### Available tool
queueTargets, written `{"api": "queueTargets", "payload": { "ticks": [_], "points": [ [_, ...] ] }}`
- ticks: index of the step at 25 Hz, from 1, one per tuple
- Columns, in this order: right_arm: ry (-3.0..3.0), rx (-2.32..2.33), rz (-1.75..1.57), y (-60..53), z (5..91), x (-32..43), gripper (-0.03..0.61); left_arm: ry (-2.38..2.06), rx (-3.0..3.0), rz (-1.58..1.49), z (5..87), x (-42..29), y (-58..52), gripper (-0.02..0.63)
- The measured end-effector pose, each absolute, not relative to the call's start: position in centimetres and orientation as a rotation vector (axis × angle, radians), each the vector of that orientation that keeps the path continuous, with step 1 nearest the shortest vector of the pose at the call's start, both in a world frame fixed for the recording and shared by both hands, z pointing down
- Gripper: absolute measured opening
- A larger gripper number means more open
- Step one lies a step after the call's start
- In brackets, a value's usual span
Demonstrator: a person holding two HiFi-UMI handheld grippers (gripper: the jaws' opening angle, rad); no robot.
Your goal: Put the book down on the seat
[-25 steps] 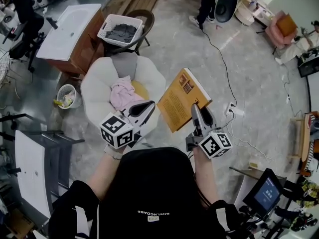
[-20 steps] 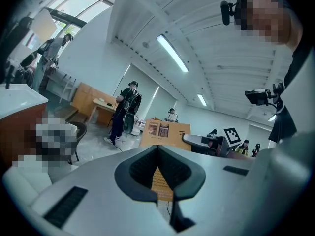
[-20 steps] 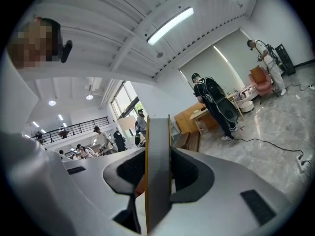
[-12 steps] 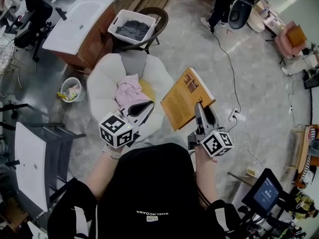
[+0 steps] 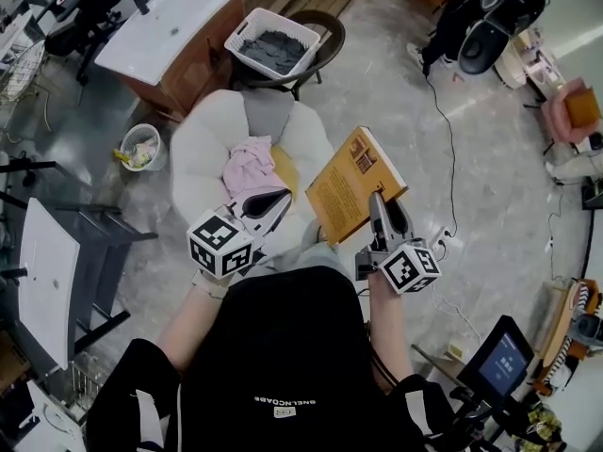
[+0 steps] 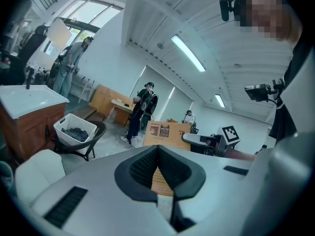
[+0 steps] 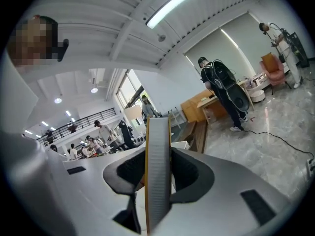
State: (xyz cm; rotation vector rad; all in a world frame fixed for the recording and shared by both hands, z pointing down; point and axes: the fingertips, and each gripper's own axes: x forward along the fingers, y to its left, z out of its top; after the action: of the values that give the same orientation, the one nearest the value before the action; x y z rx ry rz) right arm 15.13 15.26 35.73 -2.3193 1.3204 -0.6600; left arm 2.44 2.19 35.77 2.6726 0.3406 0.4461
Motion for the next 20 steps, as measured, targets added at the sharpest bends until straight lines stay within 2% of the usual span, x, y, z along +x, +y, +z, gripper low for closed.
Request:
{"api": "queueTargets", "payload": {
  "ticks": [20],
  "points": [
    [1.611,-2.254,-0.993,5.0,47.3,27.1,0.167,-0.191,2.602,0.524,41.7,7.3,-4.6,0.015]
  ]
}}
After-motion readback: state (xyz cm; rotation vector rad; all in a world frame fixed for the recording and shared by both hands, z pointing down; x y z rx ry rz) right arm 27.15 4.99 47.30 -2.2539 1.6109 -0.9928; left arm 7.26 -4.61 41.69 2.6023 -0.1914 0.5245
